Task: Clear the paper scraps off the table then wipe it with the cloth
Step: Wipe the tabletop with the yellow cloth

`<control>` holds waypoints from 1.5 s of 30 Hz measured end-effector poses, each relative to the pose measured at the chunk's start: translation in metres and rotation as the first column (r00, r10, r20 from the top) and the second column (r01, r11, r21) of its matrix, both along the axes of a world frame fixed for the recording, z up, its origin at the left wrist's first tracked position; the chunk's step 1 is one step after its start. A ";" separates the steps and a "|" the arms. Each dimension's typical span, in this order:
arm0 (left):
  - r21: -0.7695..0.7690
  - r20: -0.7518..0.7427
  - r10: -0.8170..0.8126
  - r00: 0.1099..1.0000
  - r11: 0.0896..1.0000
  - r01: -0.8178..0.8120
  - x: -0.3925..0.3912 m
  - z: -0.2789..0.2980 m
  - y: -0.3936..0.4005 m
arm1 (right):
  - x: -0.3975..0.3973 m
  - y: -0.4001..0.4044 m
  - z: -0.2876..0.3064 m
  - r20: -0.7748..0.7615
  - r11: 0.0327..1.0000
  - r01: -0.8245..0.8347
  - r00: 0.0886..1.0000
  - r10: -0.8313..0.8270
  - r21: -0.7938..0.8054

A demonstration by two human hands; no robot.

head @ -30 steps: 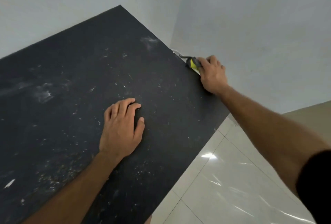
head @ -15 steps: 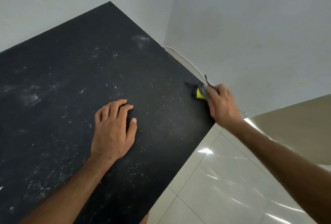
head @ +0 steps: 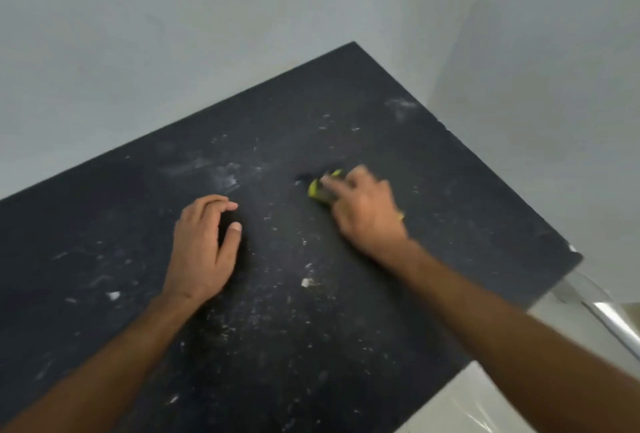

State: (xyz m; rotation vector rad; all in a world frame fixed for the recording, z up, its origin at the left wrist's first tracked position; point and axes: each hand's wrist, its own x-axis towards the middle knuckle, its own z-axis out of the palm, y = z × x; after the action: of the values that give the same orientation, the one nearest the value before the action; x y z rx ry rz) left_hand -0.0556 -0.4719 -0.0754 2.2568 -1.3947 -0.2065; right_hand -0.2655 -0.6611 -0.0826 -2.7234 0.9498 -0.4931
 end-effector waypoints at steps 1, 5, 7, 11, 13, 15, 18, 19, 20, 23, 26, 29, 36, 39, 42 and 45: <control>0.058 0.028 0.033 0.999 0.998 -0.035 0.021 0.000 0.009 | 0.004 -0.030 0.002 -0.025 0.989 0.147 0.989 -0.148 -0.013; 0.183 0.118 0.164 0.979 0.966 -0.184 0.082 -0.004 0.039 | 0.033 -0.081 0.021 -0.010 0.890 0.451 0.892 -0.451 0.070; 0.189 0.140 0.206 0.968 0.955 -0.230 0.093 -0.009 0.046 | 0.072 -0.036 0.026 0.015 0.962 0.272 0.962 -0.273 0.016; 0.131 0.135 0.238 0.962 0.958 -0.256 0.097 -0.017 0.052 | 0.148 0.100 0.014 -0.040 0.942 -0.333 0.941 0.335 0.049; 0.118 0.132 0.237 0.963 0.960 -0.253 0.099 -0.019 0.053 | 0.169 0.098 0.005 -0.041 0.934 -0.346 0.936 0.351 0.092; 0.128 0.115 0.240 0.964 0.959 -0.254 0.102 -0.020 0.053 | 0.173 0.050 0.000 -0.023 0.986 -0.155 0.987 0.157 0.058; 0.145 0.112 0.255 0.960 0.952 -0.269 0.101 -0.021 0.051 | 0.140 -0.054 0.000 -0.061 0.974 0.225 0.972 -0.225 -0.015; 0.144 0.114 0.257 0.960 0.952 -0.272 0.101 -0.020 0.051 | 0.120 -0.086 0.003 -0.067 0.941 0.338 0.939 -0.337 0.011; 0.140 0.113 0.259 0.959 0.951 -0.274 0.101 -0.020 0.050 | 0.104 -0.110 0.007 -0.060 0.900 0.432 0.901 -0.429 0.057; 0.139 0.106 0.259 0.960 0.952 -0.272 0.101 -0.017 0.050 | 0.110 -0.105 0.025 -0.065 0.844 0.532 0.847 -0.528 0.070; 0.112 0.086 0.276 0.957 0.952 -0.285 0.101 -0.017 0.051 | 0.188 -0.012 0.026 -0.010 0.994 0.113 0.994 -0.113 0.000; 0.066 0.084 0.361 0.929 0.928 -0.367 0.101 -0.018 0.053 | 0.262 0.090 0.016 -0.098 0.932 -0.351 0.928 0.359 0.091; 0.093 0.110 0.384 0.917 0.914 -0.394 0.103 -0.022 0.052 | 0.224 -0.047 0.000 -0.059 0.975 0.221 0.974 -0.219 0.027; 0.122 0.122 0.392 0.912 0.906 -0.405 0.104 -0.023 0.052 | 0.179 -0.110 0.014 -0.029 0.856 0.493 0.868 -0.495 0.155; 0.103 0.119 0.385 0.915 0.912 -0.397 0.103 -0.023 0.053 | 0.213 -0.059 0.032 0.082 0.931 0.341 0.932 -0.353 0.131; 0.043 0.138 0.364 0.921 0.927 -0.373 0.101 -0.023 0.053 | 0.290 0.043 0.032 0.110 0.956 -0.240 0.968 0.224 0.169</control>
State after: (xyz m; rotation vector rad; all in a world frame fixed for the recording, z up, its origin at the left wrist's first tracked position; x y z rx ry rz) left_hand 0.0458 -0.4185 -0.0983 2.5784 -1.0029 0.0171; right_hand 0.0245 -0.6179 -0.0509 -2.5795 0.6086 -0.4557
